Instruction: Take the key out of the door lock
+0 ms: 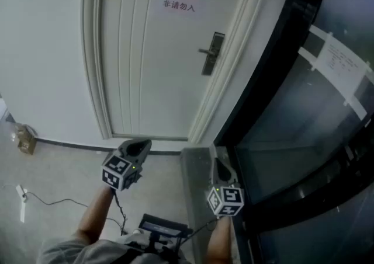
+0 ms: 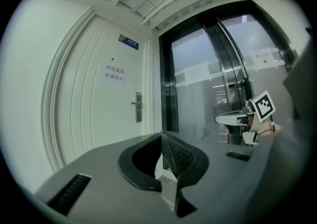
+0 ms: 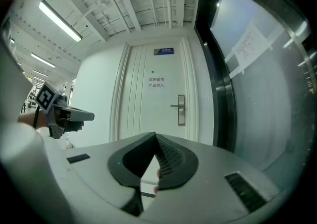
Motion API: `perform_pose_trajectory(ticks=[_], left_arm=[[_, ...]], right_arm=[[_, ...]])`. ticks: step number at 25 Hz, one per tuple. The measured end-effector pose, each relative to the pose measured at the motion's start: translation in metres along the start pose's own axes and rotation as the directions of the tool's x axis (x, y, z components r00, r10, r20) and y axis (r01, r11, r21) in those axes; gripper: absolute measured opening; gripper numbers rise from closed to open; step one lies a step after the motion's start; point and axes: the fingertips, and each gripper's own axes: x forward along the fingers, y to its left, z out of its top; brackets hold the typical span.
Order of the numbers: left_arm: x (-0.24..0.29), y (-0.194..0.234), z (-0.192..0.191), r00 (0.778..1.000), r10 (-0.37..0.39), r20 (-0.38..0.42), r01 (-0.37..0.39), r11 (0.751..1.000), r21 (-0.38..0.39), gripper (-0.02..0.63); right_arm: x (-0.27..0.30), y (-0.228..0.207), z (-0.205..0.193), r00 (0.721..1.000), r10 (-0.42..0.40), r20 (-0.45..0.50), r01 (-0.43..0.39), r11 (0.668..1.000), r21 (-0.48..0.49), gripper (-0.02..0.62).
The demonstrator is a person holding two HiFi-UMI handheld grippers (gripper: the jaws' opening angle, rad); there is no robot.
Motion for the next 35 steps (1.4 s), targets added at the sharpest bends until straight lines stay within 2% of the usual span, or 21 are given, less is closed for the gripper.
perform_pose_trajectory(ticks=[5,10,25,35], left_arm=[[0.008,-0.003,0.002,1.0,0.003,0.0,-0.003,1.0,-0.002,0.008],[0.014,-0.008,-0.001,1.0,0.006,-0.007,-0.006,1.0,-0.008,0.008],[0.026,-0.033,-0.01,1.0,0.016,-0.019,-0.016,1.0,-0.006,0.008],[0.045,-0.019,-0.019,0.999,0.03,-0.021,-0.03,0.999,-0.025,0.008]], right_arm=[[0.003,-0.006,0.001,1.0,0.008,0.004,-0.008,1.0,0.003,0.011],[0.003,-0.016,0.0,1.0,0.02,0.017,-0.021,0.999,0.045,0.012],[0.0,-0.035,-0.017,0.999,0.05,-0.001,-0.05,0.998,0.041,0.012],[0.024,-0.037,-0.019,0.997,0.073,0.002,-0.073,0.997,0.033,0.012]])
